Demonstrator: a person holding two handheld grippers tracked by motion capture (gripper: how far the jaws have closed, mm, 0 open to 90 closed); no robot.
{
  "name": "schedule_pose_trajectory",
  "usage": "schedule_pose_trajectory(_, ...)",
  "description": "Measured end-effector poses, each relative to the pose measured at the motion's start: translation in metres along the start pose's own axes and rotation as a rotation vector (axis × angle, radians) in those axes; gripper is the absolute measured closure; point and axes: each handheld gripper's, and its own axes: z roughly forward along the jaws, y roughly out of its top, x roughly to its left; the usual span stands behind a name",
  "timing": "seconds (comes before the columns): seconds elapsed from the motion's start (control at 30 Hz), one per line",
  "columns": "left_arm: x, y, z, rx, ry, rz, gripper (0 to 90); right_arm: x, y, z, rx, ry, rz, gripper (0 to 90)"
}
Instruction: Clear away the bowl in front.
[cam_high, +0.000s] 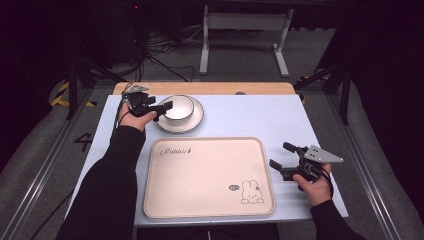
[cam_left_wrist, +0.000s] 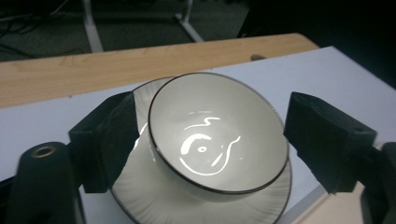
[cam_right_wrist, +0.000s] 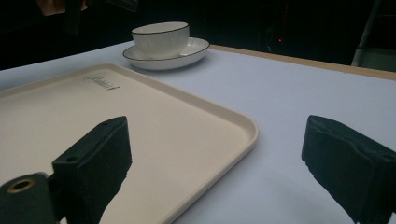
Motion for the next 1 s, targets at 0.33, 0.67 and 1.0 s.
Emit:
schedule_pose_trajectory(0.33,0.013,0.005,0.023,0.056,0.049,-0.06,23.6,0.0,0.0,0.0,0.001,0.009,-0.007,8.8)
schedule_pose_trajectory(0.67,0.019,-0.002,0.035,0.086,0.047,-0.102,27.4,0.0,0.0,0.0,0.0,0.011,-0.01,8.8)
schedule_pose_trajectory(1.0,0.025,-0.008,0.045,0.135,0.05,-0.204,35.6,0.0,0.0,0.0,0.0,0.015,-0.012,8.8)
